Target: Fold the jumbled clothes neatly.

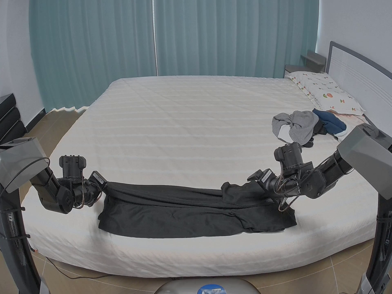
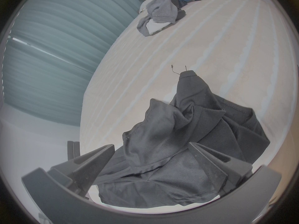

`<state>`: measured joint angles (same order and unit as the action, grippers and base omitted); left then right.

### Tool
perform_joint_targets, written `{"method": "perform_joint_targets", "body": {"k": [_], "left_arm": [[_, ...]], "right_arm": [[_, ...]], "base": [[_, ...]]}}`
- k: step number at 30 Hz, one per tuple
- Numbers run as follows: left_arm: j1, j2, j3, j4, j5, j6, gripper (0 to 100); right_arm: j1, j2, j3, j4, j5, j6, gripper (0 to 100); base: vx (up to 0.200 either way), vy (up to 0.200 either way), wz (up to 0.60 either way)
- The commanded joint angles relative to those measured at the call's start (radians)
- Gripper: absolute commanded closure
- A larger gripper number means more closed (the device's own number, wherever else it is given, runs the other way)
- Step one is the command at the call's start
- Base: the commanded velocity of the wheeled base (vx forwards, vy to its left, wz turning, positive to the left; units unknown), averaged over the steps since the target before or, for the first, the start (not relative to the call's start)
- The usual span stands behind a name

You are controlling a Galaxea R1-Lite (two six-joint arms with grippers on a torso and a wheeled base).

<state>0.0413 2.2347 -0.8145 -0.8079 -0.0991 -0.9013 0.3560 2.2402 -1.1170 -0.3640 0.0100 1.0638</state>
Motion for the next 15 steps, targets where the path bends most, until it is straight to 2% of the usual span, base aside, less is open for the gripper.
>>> {"method": "perform_joint_targets", "body": {"k": [1, 15], "left_arm": [[0.000, -0.007, 0.018, -0.031, 0.001, -0.007, 100], [0.000, 0.003, 0.017, -0.036, 0.001, -0.007, 100]], "right_arm": [[0.001, 0.032, -0.069, 0.033, -0.001, 0.050, 0], [-0.002, 0.141, -0.193, 0.099, -0.028, 0.056, 0]], "base": [[0.000, 0.000, 0.00], [0.000, 0.000, 0.00]]}}
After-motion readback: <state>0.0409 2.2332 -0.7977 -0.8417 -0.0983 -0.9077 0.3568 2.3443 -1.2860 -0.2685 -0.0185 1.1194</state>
